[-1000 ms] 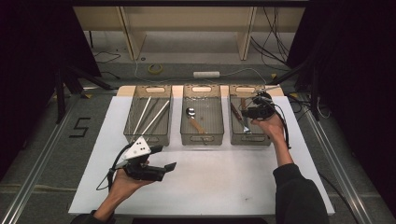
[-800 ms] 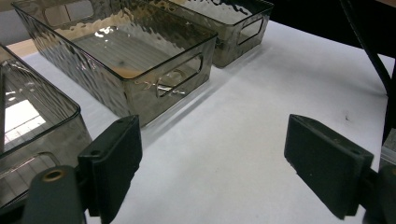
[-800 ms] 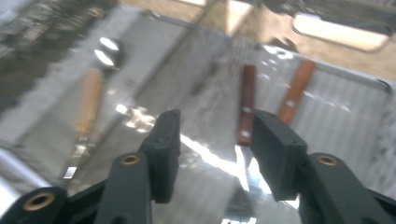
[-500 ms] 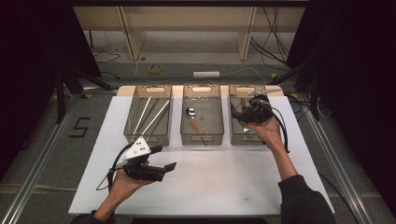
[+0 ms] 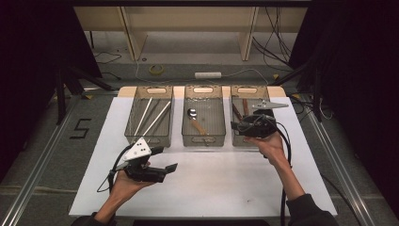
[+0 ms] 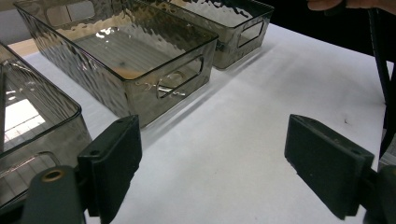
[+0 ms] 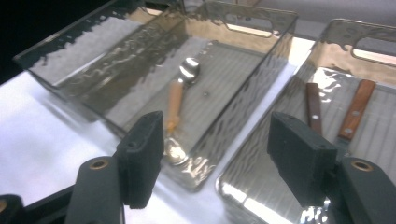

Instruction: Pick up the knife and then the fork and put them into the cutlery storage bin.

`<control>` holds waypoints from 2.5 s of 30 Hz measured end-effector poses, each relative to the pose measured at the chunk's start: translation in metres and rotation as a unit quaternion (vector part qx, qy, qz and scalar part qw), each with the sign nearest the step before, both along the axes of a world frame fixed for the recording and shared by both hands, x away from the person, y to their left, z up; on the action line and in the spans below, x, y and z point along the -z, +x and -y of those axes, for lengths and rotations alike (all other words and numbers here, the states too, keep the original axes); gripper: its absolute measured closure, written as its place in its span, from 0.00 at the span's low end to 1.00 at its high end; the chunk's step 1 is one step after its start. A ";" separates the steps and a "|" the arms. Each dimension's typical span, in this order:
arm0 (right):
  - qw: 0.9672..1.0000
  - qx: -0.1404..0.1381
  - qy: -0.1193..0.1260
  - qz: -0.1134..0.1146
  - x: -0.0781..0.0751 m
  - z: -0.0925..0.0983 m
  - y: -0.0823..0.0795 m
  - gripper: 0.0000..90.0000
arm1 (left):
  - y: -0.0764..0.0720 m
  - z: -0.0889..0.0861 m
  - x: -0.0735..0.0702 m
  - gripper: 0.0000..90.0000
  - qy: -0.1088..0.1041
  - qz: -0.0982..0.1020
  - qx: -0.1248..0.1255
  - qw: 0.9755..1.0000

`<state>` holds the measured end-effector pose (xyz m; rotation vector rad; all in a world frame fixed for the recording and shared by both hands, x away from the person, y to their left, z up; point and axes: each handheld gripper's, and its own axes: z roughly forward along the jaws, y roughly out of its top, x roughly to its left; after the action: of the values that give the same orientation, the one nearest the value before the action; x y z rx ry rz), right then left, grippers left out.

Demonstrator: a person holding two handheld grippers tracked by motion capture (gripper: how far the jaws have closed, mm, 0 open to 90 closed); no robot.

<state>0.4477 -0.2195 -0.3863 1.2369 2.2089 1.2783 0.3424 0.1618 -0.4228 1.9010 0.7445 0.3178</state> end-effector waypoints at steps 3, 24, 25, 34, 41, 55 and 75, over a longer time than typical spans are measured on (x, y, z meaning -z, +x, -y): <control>1.000 -0.007 0.009 0.007 0.002 0.000 -0.011 0.41 | 0.000 0.000 0.000 0.21 -0.003 -0.001 -0.002 1.000; 0.996 -0.059 0.044 0.046 0.017 0.000 -0.064 0.38 | -0.001 -0.003 0.000 0.20 -0.009 -0.004 -0.009 1.000; 0.996 -0.060 0.045 0.046 0.019 0.000 -0.066 0.37 | -0.001 -0.003 0.000 0.20 -0.009 -0.003 -0.009 1.000; 0.994 -0.074 0.063 0.049 0.029 0.003 -0.085 0.36 | -0.002 -0.004 -0.001 0.20 -0.014 -0.004 -0.006 1.000; 0.993 -0.079 0.059 0.061 0.035 0.006 -0.101 0.32 | -0.003 -0.005 -0.002 0.20 -0.020 -0.002 -0.002 1.000; 0.994 -0.060 0.067 0.060 0.044 0.017 -0.120 0.25 | -0.005 -0.005 -0.002 0.20 -0.025 -0.004 -0.001 1.000; 0.995 -0.060 0.053 0.058 0.048 0.019 -0.125 0.26 | -0.006 -0.007 -0.002 0.20 -0.030 -0.007 0.000 1.000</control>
<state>0.3223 -0.2387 -0.4342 1.0507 2.1872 1.4905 0.3362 0.1691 -0.4209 1.8493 0.7544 0.2800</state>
